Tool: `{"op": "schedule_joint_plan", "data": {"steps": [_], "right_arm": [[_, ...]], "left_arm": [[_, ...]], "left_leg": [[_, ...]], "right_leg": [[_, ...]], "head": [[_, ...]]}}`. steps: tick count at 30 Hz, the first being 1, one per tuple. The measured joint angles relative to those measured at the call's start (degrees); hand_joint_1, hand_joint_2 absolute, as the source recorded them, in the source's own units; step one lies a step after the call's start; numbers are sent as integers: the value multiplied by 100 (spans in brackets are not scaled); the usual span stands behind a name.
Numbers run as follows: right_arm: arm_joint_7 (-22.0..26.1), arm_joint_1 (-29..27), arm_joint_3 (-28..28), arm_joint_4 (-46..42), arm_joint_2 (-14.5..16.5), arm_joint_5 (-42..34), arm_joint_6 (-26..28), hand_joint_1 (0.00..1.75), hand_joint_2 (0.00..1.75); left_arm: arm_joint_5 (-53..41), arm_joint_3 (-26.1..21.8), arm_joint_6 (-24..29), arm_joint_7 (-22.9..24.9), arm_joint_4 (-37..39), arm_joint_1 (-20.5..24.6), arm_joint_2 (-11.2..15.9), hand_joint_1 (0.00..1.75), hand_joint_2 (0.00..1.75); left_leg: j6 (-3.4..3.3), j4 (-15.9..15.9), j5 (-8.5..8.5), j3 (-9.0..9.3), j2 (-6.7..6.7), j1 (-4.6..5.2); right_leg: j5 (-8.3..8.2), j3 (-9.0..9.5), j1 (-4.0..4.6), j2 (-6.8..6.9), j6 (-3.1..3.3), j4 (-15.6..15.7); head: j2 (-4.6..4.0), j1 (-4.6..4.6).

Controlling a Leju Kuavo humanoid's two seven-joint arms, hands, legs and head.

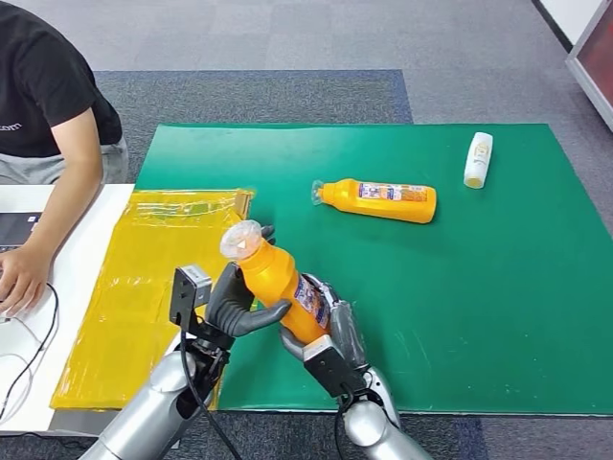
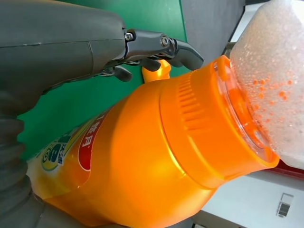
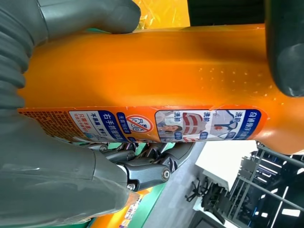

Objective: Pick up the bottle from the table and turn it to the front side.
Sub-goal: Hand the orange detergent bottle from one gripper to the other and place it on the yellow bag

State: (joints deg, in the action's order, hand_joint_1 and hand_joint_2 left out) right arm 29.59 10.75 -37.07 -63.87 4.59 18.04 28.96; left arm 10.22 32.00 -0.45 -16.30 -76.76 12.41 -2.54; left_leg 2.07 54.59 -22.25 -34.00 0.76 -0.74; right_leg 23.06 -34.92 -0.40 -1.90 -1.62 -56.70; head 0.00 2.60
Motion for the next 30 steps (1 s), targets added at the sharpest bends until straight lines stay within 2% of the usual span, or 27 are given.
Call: {"op": "schedule_joint_plan", "data": {"steps": [7,9,10,13,14,16,30], "right_arm": [[13,5,0,0,0,-23,-1,175,175],[20,11,0,0,0,-25,-4,175,175],[23,14,0,0,0,-26,-7,175,175],[23,24,0,0,0,-33,-13,175,175],[23,28,0,0,0,-36,-14,175,175],[23,37,0,0,0,-43,-15,175,175],[78,28,-6,-2,0,-86,-22,175,175]], "left_arm": [[50,11,-91,-2,33,66,4,0,175],[60,17,-139,-5,47,92,8,8,175],[64,20,-159,-6,55,107,11,39,175],[74,40,-216,-7,81,149,15,153,175],[77,52,-242,-7,92,162,15,166,175],[94,81,-290,-7,112,189,15,175,175],[211,133,-674,33,360,482,76,175,175]], "left_leg": [[0,0,0,0,0,0],[0,0,0,0,0,0],[0,0,0,0,0,0],[0,0,1,0,0,0],[-1,0,1,0,0,0],[-1,0,1,0,0,0],[-1,0,2,0,0,0]], "right_leg": [[0,0,0,0,0,0],[0,0,0,0,0,0],[0,0,0,0,0,0],[0,0,0,0,0,0],[0,0,0,0,0,0],[0,0,0,0,0,0],[-1,0,0,0,-1,-1]], "head": [[0,0],[0,0],[0,0],[0,0],[0,0],[0,0],[0,0]]}}
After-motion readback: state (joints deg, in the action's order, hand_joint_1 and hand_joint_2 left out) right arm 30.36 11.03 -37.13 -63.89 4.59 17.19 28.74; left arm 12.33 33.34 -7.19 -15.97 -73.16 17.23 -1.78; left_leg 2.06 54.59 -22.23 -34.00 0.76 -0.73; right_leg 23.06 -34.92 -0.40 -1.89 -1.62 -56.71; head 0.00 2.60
